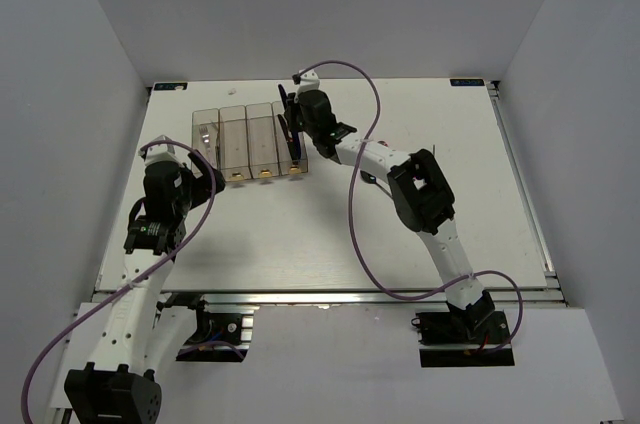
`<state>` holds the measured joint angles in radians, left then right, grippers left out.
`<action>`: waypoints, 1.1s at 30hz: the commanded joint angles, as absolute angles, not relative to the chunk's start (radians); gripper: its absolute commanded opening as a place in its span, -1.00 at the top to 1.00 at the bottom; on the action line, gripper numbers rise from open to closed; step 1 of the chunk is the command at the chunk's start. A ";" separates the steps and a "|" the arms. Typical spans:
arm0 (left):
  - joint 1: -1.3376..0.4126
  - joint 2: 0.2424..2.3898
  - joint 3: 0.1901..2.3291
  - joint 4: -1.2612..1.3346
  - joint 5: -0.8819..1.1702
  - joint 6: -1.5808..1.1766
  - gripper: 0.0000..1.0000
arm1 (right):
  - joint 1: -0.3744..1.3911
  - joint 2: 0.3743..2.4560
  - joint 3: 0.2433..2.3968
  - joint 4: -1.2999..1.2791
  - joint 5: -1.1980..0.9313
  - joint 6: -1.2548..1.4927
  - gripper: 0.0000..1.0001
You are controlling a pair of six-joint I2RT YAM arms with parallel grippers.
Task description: Sort the eating utensils into containers
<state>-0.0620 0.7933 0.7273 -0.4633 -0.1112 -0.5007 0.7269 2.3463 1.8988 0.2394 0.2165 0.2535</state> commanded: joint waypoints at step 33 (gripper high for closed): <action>-0.066 0.775 0.724 -0.454 -0.121 -0.494 -0.96 | 0.608 1.787 1.565 -0.372 0.066 0.042 -0.45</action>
<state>-0.0628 0.7937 0.7273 -0.4633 -0.1230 -0.4976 0.6773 1.8168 1.6127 -0.0479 0.1204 0.1047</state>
